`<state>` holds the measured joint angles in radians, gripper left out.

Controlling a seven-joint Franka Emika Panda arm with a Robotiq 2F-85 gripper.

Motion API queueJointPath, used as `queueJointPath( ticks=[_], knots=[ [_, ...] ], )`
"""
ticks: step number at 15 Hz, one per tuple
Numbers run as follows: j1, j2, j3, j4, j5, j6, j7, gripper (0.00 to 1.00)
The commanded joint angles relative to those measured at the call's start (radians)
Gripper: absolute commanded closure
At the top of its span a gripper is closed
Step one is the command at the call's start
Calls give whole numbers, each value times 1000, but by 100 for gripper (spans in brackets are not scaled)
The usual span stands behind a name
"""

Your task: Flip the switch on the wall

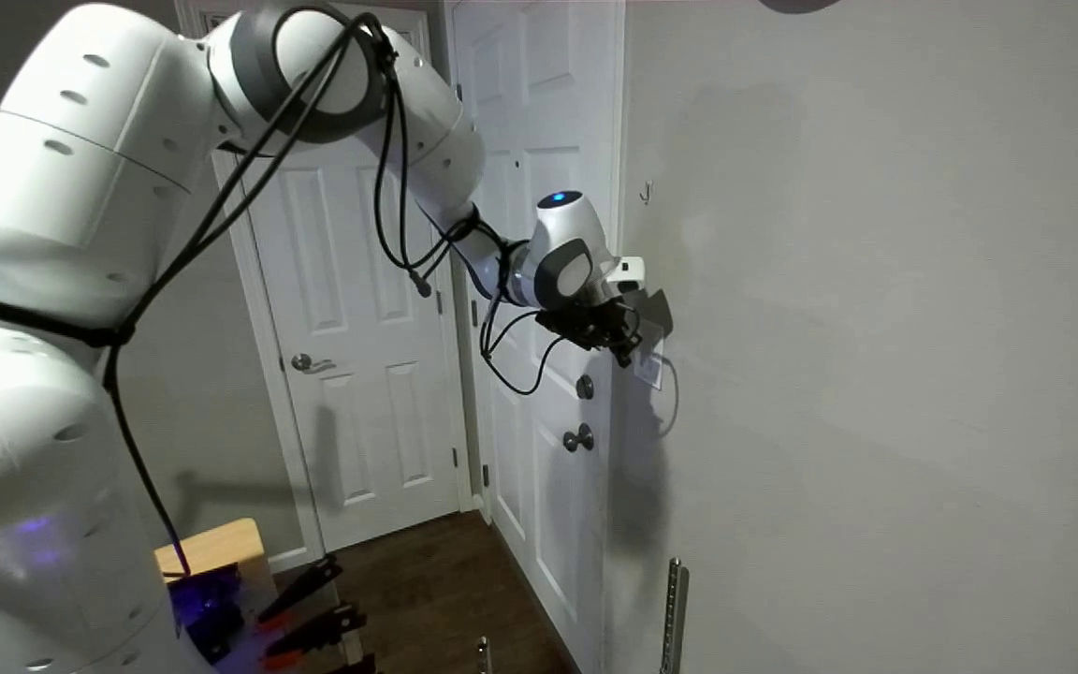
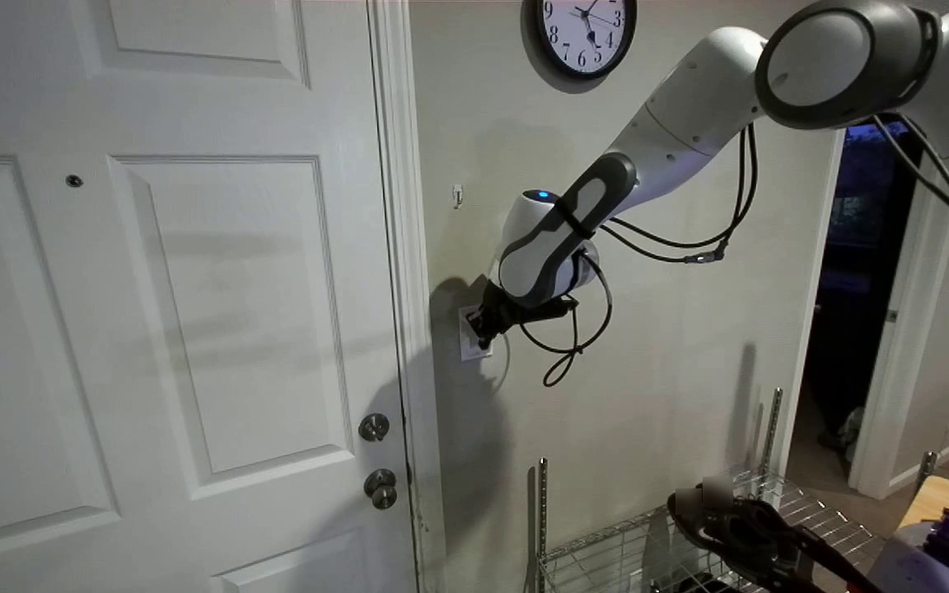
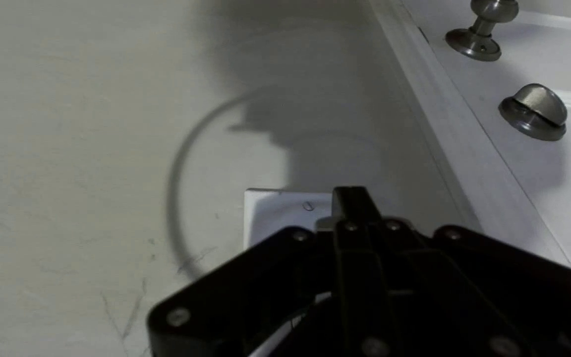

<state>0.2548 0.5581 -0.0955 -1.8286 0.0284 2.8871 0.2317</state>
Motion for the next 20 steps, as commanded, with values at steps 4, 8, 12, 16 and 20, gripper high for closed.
queueJointPath(
  ticks=[4, 8, 12, 16, 20],
  knots=[
    [38, 63, -57, 80, -39, -14, 74, 100],
    [56, 88, -88, 108, -42, -15, 94, 100],
    [93, 110, -138, 126, -52, -1, 139, 100],
    [142, 124, -193, 133, -79, 6, 205, 100],
    [80, 103, -99, 128, -32, -41, 155, 100]
  ],
)
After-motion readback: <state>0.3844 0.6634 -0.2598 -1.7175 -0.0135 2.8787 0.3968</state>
